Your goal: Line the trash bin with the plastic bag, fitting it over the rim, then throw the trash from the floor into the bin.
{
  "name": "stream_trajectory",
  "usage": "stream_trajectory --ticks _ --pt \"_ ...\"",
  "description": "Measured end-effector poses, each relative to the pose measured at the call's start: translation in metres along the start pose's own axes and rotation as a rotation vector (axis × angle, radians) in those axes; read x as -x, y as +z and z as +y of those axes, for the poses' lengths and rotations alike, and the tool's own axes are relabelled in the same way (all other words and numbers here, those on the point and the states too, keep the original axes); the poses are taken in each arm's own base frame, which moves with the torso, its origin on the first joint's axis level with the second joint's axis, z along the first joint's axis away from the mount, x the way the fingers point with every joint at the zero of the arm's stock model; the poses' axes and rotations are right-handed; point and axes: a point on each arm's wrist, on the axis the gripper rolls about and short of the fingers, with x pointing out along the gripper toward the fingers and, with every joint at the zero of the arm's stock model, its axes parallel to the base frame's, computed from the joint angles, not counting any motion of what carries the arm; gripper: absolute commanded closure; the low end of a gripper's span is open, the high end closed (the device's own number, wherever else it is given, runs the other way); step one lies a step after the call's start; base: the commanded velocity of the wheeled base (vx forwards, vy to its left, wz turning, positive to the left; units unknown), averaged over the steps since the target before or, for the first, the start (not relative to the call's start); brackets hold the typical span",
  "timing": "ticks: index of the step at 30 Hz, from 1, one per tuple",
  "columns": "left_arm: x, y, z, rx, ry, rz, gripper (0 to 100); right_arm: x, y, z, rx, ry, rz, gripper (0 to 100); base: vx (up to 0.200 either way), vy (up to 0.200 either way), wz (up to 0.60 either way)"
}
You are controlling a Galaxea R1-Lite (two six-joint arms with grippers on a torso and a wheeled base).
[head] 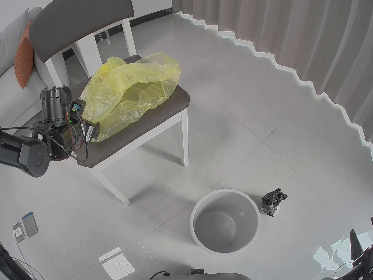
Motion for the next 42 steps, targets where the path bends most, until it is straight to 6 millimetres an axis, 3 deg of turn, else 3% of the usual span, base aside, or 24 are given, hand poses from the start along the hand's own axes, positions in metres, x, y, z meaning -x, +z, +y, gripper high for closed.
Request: stream_trajectory --ticks 18,19,35,42 --pt "-0.003 -0.010 0.012 0.040 -0.038 -0.005 0 0.000 0.000 0.000 0.000 0.000 0.000 0 0.000 0.000 0.00" --pt "-0.004 -0.010 0.012 0.041 -0.037 -0.005 100 0.000 0.000 0.000 0.000 0.000 0.000 0 0.000 0.000 0.00" --pt "-0.001 -0.008 0.011 0.044 -0.111 -0.049 100 0.000 0.000 0.001 0.048 0.029 0.003 0 0.000 0.000 0.00" --pt "0.015 0.010 0.013 0.067 -0.185 -0.202 100 0.001 0.011 0.002 0.037 0.062 -0.099 0 0.000 0.000 0.00"
